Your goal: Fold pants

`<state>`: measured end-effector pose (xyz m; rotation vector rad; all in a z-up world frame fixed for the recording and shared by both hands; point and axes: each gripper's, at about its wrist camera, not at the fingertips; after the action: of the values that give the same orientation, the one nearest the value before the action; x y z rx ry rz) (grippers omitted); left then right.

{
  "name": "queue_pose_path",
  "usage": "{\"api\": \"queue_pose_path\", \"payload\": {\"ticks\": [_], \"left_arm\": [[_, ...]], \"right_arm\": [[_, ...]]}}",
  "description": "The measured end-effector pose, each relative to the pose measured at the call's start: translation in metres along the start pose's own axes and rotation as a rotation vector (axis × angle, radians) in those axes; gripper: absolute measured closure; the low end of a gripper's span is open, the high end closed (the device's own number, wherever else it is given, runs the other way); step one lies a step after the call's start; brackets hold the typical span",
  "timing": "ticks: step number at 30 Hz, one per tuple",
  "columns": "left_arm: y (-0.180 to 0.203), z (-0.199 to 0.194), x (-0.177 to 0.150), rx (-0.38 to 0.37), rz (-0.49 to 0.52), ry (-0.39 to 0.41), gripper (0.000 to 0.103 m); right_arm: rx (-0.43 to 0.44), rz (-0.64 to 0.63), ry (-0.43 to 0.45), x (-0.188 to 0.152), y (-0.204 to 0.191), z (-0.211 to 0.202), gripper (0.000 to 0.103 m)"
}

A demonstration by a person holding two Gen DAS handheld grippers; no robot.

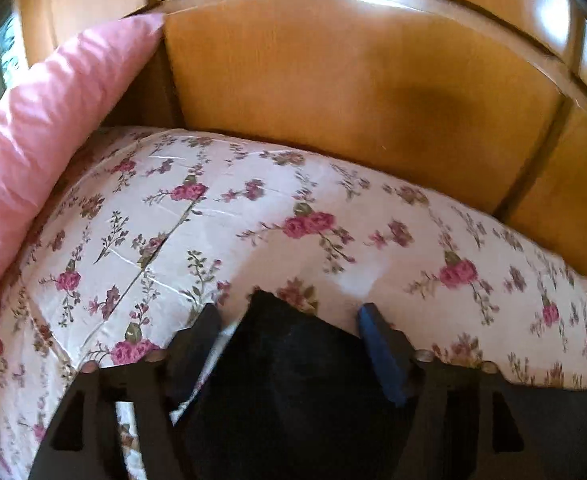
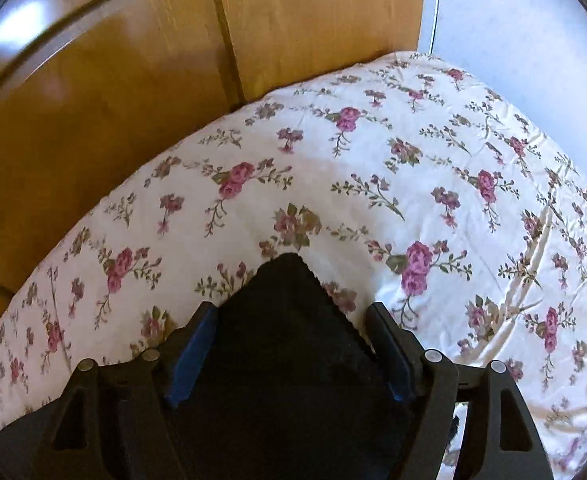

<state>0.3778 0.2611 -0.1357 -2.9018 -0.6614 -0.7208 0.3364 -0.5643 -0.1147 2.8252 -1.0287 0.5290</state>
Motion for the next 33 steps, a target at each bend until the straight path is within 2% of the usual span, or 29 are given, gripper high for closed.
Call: {"api": "queue_pose_path", "payload": {"ticks": [1,4,6,7,8,9,10,13,15,24,33], "left_arm": [[-0.005,0.002,0.001,-0.013,-0.020,0.002,0.018],[-0.007,0.007,0.004,-0.023,-0.031,0.014,0.018],[-0.003,0.007,0.004,-0.012,-0.022,0.014,0.019],[-0.003,0.007,0.005,-0.014,-0.018,0.012,0.025],[-0.002,0.006,0.005,-0.016,-0.011,0.014,0.031],[-0.001,0.003,0.005,-0.019,0.003,0.021,0.051],[0.000,-0.001,0.004,-0.024,0.022,0.026,0.075],[0.001,-0.007,0.002,-0.064,0.074,0.004,0.085],[-0.006,-0.015,0.001,-0.102,0.079,0.005,0.087],[-0.043,-0.078,-0.004,-0.299,-0.061,0.116,0.089],[-0.066,-0.148,-0.027,-0.442,-0.067,0.220,0.090]], "right_arm": [[-0.016,-0.026,0.015,-0.001,-0.002,0.000,0.028],[-0.024,-0.076,0.041,-0.004,-0.007,-0.001,0.036],[-0.010,-0.096,0.040,-0.004,-0.008,-0.004,0.049],[-0.003,-0.107,0.033,-0.004,-0.009,-0.006,0.052],[0.003,-0.117,0.024,-0.002,-0.011,-0.007,0.061],[0.024,-0.124,0.011,-0.001,-0.012,-0.009,0.076],[0.047,-0.122,0.002,-0.001,-0.013,-0.010,0.082],[0.078,-0.099,-0.018,0.000,-0.012,-0.014,0.085],[0.100,-0.075,-0.016,-0.004,-0.008,-0.019,0.086],[0.276,0.039,0.040,-0.011,0.020,-0.051,0.087],[0.394,0.055,0.112,-0.036,0.049,-0.102,0.087]]}}
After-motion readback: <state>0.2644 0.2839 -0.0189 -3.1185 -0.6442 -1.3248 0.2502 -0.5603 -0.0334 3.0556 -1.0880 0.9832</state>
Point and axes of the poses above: each gripper's, at about its wrist camera, not at the fingertips, and z roughly the way its jaws point, y to its right, x to its top, and after that the axes turned 8 degrees about -y, right-handed
